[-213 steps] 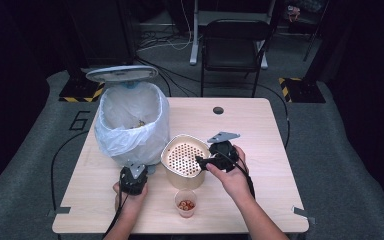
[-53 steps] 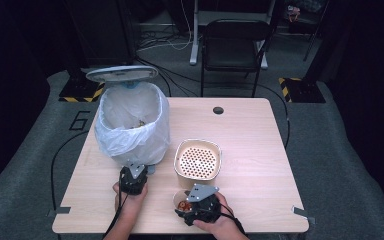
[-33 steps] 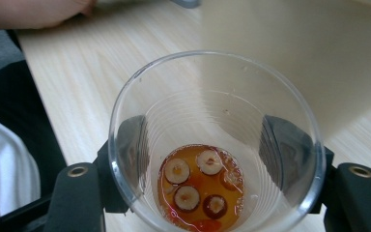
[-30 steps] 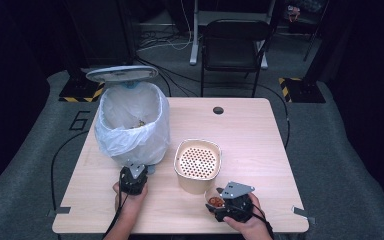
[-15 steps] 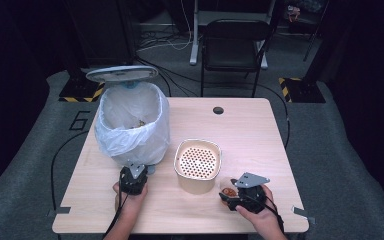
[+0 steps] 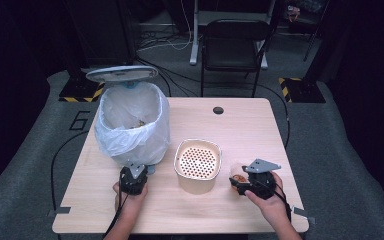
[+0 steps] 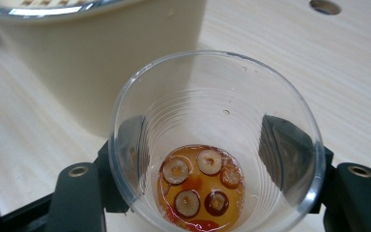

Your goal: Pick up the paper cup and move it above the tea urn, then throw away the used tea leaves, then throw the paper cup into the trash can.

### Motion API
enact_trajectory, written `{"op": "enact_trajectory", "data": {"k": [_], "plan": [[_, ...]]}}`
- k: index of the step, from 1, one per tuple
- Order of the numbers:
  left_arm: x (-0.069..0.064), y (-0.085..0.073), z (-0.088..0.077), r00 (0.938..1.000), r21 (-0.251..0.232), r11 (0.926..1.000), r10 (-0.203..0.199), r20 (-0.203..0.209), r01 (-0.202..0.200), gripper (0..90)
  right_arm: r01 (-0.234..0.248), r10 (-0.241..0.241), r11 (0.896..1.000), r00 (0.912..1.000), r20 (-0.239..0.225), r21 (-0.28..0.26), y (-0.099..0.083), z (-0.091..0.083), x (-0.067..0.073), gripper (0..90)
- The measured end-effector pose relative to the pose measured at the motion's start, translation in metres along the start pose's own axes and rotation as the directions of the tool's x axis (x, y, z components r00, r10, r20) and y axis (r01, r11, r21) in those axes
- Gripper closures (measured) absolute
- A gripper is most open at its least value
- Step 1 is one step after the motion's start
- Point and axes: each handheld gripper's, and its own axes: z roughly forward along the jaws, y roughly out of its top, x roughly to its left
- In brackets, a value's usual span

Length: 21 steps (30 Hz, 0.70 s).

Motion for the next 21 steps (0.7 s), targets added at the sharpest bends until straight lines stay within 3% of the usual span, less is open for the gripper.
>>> {"op": "enact_trajectory", "data": {"k": [10, 17, 19, 21], "plan": [[0.0, 0.0, 0.0, 1.0, -0.001, 1.0, 0.0, 0.0, 0.0, 85.1, -0.003, 0.004, 0.999, 0.9996, 0.029, -0.036, 0.03, 0.001, -0.027, 34.2], [0.0, 0.0, 0.0, 1.0, -0.001, 1.0, -0.002, 0.001, 0.002, 85.1, 0.06, -0.059, 0.998, 0.9969, 0.051, -0.024, 0.053, 0.009, -0.043, 33.9], [0.0, 0.0, 0.0, 1.0, -0.001, 1.0, -0.002, 0.001, 0.002, 85.1, 0.044, -0.042, 0.999, 0.9977, 0.052, -0.027, 0.055, 0.01, -0.043, 33.9], [0.0, 0.0, 0.0, 1.0, 0.0, 1.0, -0.002, 0.001, 0.002, 85.1, 0.074, -0.073, 0.997, 0.9961, 0.05, -0.023, 0.059, 0.012, -0.046, 34.2]]}}
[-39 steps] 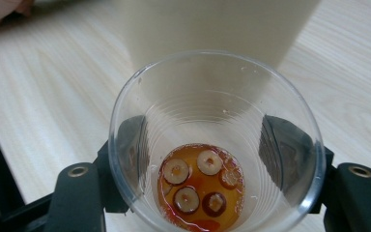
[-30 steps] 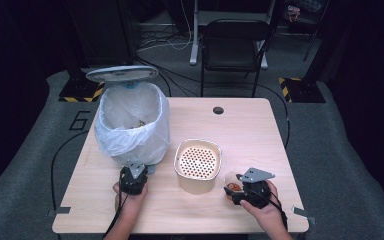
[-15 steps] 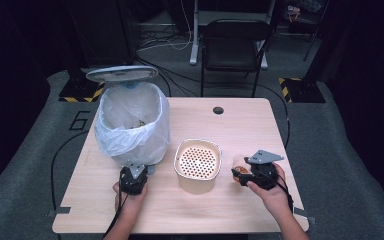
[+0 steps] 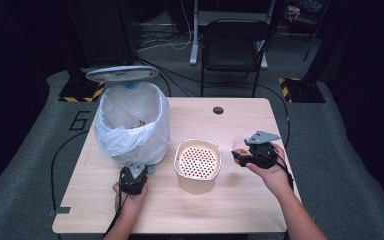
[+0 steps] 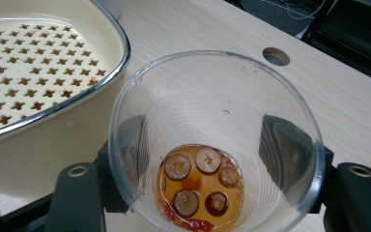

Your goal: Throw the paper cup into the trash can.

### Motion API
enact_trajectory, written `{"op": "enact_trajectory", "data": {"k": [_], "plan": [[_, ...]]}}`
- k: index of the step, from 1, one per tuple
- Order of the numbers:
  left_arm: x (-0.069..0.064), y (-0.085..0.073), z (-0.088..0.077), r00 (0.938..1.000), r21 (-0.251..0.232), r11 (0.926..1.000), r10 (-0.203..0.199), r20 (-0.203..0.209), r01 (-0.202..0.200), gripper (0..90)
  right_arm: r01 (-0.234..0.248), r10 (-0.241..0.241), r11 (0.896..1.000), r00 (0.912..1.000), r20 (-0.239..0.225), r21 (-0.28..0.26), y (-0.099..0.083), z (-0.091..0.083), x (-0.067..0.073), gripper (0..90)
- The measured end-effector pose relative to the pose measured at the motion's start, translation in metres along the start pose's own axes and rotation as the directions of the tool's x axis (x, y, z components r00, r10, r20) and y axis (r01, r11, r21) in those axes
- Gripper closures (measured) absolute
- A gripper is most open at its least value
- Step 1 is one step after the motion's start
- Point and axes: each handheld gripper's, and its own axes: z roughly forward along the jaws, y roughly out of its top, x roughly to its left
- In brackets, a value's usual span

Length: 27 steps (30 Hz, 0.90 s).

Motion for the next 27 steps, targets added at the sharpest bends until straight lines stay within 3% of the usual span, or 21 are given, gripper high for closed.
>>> {"op": "enact_trajectory", "data": {"k": [6, 19, 27], "plan": [[0.0, 0.0, 0.0, 1.0, 0.0, 1.0, 0.0, 0.0, 0.0, 85.1, 0.043, -0.043, 0.999, 0.999, 0.006, -0.002, 0.009, 0.005, -0.005, 34.4], [0.0, 0.0, 0.0, 1.0, 0.0, 1.0, 0.0, 0.0, 0.0, 85.1, 0.04, -0.039, 0.999, 0.9992, 0.003, -0.036, 0.03, 0.007, -0.016, 34.5], [0.0, 0.0, 0.0, 1.0, 0.0, 1.0, 0.0, 0.0, 0.0, 85.1, 0.078, -0.079, 0.994, 0.9968, -0.009, -0.072, 0.041, 0.014, -0.019, 34.8]]}}
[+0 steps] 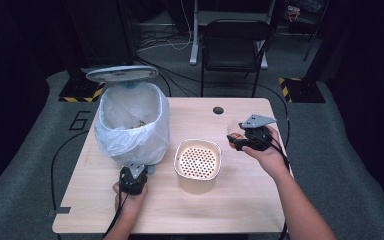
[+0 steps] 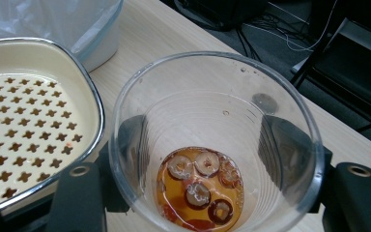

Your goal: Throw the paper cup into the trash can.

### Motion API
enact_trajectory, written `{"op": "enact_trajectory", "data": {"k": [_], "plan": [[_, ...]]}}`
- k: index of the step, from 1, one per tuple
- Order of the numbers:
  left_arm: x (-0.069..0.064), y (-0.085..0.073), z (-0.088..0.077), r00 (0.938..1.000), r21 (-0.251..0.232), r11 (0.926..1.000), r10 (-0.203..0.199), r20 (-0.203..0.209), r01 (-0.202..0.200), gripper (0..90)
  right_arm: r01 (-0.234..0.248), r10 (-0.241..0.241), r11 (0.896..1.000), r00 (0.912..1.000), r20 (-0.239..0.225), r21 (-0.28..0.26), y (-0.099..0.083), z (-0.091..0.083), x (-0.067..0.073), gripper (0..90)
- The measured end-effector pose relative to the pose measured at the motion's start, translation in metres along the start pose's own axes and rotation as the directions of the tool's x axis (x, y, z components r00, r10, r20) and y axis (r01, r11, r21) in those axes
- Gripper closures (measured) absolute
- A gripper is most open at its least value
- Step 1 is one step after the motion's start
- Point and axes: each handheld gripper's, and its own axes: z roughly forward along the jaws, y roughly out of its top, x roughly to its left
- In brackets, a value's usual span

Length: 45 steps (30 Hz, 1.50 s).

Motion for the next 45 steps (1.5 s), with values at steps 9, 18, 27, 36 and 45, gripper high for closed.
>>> {"op": "enact_trajectory", "data": {"k": [9, 18, 27, 36, 45], "plan": [[0.0, 0.0, 0.0, 1.0, 0.0, 1.0, -0.001, 0.0, 0.001, 85.1, 0.019, -0.019, 1.0, 0.9998, -0.004, -0.021, 0.005, 0.008, 0.0, 35.0], [0.0, 0.0, -0.001, 1.0, 0.008, 1.0, -0.001, 0.006, 0.001, 85.1, 0.06, -0.06, 0.996, 0.9982, 0.006, -0.059, 0.014, 0.013, 0.007, 35.0], [0.0, 0.0, 0.0, 1.0, 0.007, 1.0, 0.001, 0.005, -0.001, 85.1, 0.219, -0.216, 0.967, 0.9757, 0.034, -0.131, 0.027, 0.008, 0.022, 35.3], [0.0, 0.0, -0.001, 1.0, 0.008, 1.0, 0.001, 0.004, -0.002, 85.1, 0.387, -0.378, 0.911, 0.9214, 0.092, -0.142, 0.032, 0.009, 0.039, 35.8], [0.0, 0.0, -0.001, 1.0, 0.008, 1.0, 0.001, 0.005, -0.001, 85.1, 0.531, -0.514, 0.839, 0.845, 0.147, -0.119, 0.033, 0.015, 0.056, 36.4]]}}
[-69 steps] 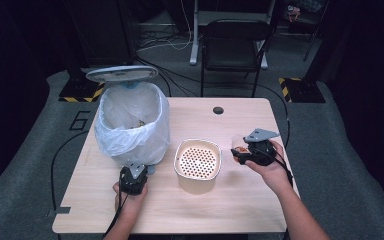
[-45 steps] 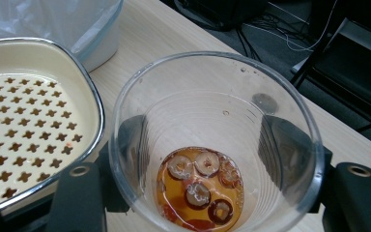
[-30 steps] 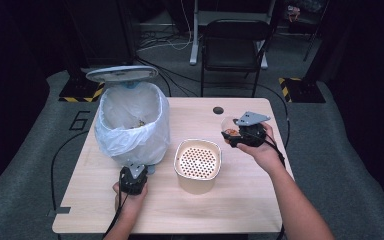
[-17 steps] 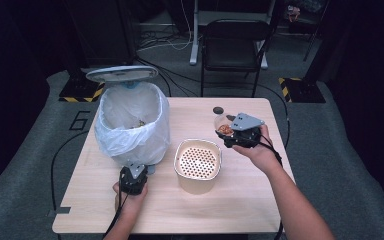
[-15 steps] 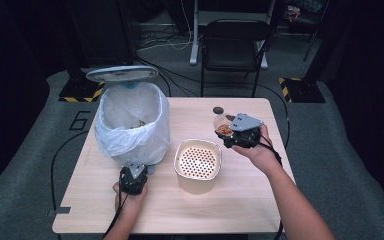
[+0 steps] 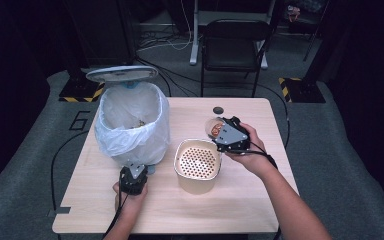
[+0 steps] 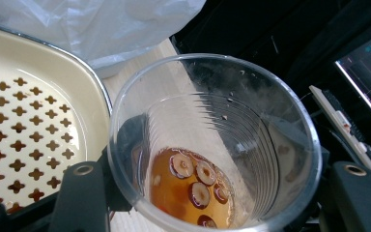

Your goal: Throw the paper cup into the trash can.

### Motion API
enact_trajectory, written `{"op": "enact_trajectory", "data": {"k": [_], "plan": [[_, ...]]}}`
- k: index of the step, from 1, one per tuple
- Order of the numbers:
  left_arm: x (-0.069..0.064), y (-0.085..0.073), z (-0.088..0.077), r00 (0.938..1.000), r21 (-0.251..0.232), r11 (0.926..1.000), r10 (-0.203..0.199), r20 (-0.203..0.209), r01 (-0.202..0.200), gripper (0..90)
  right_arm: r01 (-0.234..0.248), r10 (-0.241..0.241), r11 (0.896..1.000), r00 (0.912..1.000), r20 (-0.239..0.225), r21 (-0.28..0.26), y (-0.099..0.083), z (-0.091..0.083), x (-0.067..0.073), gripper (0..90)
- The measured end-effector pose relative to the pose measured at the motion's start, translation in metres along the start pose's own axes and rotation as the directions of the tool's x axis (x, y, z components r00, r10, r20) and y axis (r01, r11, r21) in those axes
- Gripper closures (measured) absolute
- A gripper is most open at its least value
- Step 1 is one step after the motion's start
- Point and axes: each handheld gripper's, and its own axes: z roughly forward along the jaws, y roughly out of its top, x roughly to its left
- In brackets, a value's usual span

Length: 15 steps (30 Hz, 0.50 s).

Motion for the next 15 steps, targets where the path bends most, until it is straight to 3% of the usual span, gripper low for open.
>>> {"op": "enact_trajectory", "data": {"k": [1, 4, 6, 8, 10, 13, 14, 15], "plan": [[0.0, 0.0, 0.0, 1.0, 0.0, 1.0, 0.0, 0.0, 0.0, 85.1, 0.03, -0.03, 1.0, 0.9995, 0.013, 0.0, 0.001, 0.001, 0.002, 36.4], [0.0, 0.0, 0.0, 1.0, 0.0, 1.0, 0.0, 0.0, 0.0, 85.1, 0.054, -0.054, 0.999, 0.9985, 0.014, -0.002, 0.002, 0.002, 0.004, 36.5], [0.0, 0.0, 0.0, 1.0, 0.0, 1.0, -0.001, 0.0, 0.001, 85.1, 0.105, -0.105, 0.994, 0.9939, 0.033, 0.002, 0.004, 0.003, 0.007, 36.5], [0.0, 0.0, 0.0, 1.0, 0.0, 1.0, 0.0, 0.0, 0.0, 85.1, 0.114, -0.114, 0.993, 0.9928, 0.037, 0.011, 0.004, 0.003, 0.01, 36.5], [0.0, 0.0, 0.0, 1.0, 0.0, 1.0, -0.001, 0.0, 0.001, 85.1, 0.174, -0.175, 0.984, 0.9832, 0.051, 0.019, 0.007, 0.003, 0.014, 36.8], [0.0, 0.0, 0.0, 1.0, 0.0, 1.0, 0.0, 0.0, 0.0, 85.1, 0.207, -0.209, 0.978, 0.9762, 0.059, 0.026, 0.009, 0.002, 0.017, 37.0], [0.0, 0.0, 0.0, 1.0, 0.0, 1.0, 0.001, 0.0, -0.001, 85.1, 0.232, -0.234, 0.972, 0.9702, 0.065, 0.034, 0.01, 0.002, 0.02, 37.2], [0.0, 0.0, 0.0, 1.0, 0.0, 1.0, 0.001, -0.001, -0.001, 85.1, 0.279, -0.282, 0.959, 0.9563, 0.076, 0.053, 0.011, 0.002, 0.022, 37.5]]}}
